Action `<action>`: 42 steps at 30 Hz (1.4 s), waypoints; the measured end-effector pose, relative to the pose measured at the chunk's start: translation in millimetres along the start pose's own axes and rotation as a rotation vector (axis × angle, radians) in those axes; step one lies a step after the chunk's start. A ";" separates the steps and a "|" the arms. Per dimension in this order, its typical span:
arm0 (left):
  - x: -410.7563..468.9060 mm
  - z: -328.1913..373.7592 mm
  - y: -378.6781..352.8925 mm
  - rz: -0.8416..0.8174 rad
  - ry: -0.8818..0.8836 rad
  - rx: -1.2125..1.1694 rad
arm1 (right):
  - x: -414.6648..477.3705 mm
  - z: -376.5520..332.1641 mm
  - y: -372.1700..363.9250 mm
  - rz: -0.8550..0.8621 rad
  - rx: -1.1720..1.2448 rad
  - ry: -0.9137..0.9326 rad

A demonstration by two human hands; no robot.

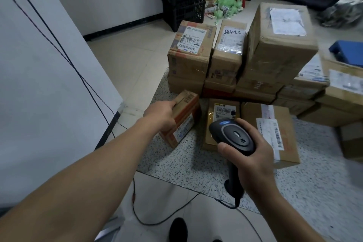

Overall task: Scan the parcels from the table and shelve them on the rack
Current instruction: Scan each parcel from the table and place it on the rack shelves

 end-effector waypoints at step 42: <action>-350.1 76.1 96.2 0.257 0.216 -0.285 | -185.0 -80.5 124.4 -0.502 -0.030 0.431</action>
Point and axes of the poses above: each hand's wrist, its own x-axis towards the middle knuckle, its own y-axis out of the back of the hand, z = x × y, the point moved 1 cm from there along x, towards the middle knuckle, and after that the axes turned 7 degrees about -x, right-handed, at the moved point
